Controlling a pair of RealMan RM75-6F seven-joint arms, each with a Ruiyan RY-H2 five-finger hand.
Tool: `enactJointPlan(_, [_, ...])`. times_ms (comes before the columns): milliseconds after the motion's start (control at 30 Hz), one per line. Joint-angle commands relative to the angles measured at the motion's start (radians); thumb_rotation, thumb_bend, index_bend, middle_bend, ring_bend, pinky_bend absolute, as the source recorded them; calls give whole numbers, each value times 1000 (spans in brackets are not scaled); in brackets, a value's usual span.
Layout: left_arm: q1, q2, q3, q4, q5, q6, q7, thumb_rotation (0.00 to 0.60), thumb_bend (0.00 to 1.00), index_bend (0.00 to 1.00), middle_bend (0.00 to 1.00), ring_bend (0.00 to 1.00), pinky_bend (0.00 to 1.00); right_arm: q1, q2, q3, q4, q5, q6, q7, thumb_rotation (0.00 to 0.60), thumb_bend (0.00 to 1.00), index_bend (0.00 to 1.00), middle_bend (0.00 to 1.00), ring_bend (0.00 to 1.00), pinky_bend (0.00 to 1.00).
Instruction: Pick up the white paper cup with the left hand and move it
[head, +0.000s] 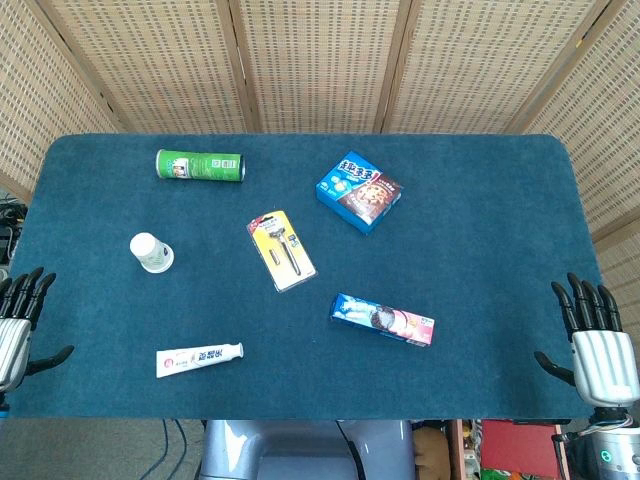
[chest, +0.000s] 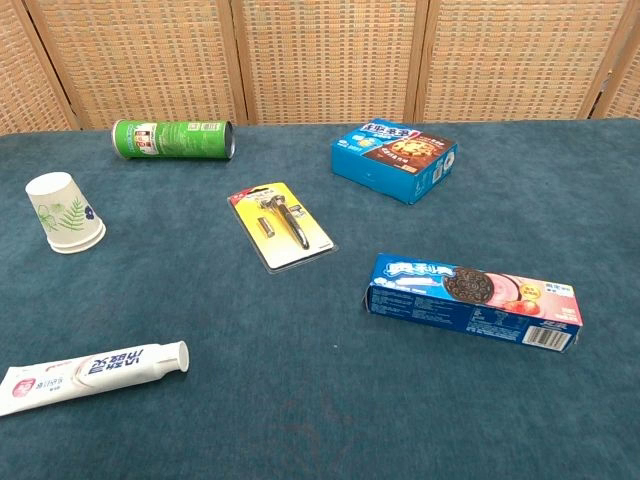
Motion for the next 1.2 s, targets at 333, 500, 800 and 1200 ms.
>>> enactJointPlan(333, [-295,45,-158,24,-259,-458,-95,600,95,54,0,0,0,-1,6,13,9,30,-9,19,600,0,0,0,0,0])
enactJointPlan(500, [-388,12,-201,63,-427,-555,33,600,95,211,0,0,0,-1,4,12,15,44,-21,22,600,0,0,0,0,0])
enactJointPlan(800, [-505,-56,-209,146,-638,-641,186,600,96,212,0,0,0,-1,3,13,25,63,-37,29,600,0,0,0,0,0])
enactJointPlan(1200, [-575,-114,-182,219,-762,-687,233,600,125,259,0,0,0,1,0,14,36,78,-51,35,600,0,0,0,0,0])
